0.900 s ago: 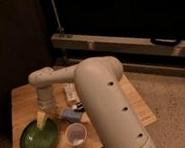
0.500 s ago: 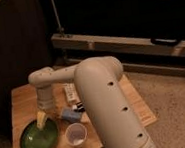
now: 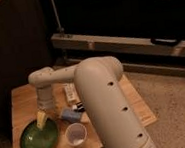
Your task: Pick up the ceramic cup
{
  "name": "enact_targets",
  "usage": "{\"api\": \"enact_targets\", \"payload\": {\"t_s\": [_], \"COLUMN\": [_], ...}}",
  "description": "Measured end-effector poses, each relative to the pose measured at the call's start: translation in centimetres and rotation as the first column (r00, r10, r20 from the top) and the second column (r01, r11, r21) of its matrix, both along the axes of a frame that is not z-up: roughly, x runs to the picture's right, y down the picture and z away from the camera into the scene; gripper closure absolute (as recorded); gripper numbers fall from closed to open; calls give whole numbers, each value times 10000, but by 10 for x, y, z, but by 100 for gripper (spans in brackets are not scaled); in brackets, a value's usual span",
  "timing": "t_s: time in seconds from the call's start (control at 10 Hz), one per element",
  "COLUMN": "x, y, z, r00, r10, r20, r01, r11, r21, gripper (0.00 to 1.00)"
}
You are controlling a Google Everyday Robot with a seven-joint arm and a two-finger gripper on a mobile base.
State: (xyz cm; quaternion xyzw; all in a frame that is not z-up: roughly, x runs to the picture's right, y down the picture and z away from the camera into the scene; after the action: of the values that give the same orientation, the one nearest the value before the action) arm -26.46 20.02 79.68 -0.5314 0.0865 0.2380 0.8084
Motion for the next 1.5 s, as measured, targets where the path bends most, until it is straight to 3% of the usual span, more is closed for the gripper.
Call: {"api": "enact_targets", "payload": {"t_s": [1.2, 1.3, 1.5], "x": [0, 2, 9], "y": [-1, -2, -14], "z": [-1, -3, -21], "r00": [10000, 10000, 9996], "r10": [-19, 3, 52], "r20": [18, -55, -273], "r01": [19, -1, -19], "r11": [10000, 9996, 9929], "r21": [34, 290, 1185], "gripper": [20, 20, 20]}}
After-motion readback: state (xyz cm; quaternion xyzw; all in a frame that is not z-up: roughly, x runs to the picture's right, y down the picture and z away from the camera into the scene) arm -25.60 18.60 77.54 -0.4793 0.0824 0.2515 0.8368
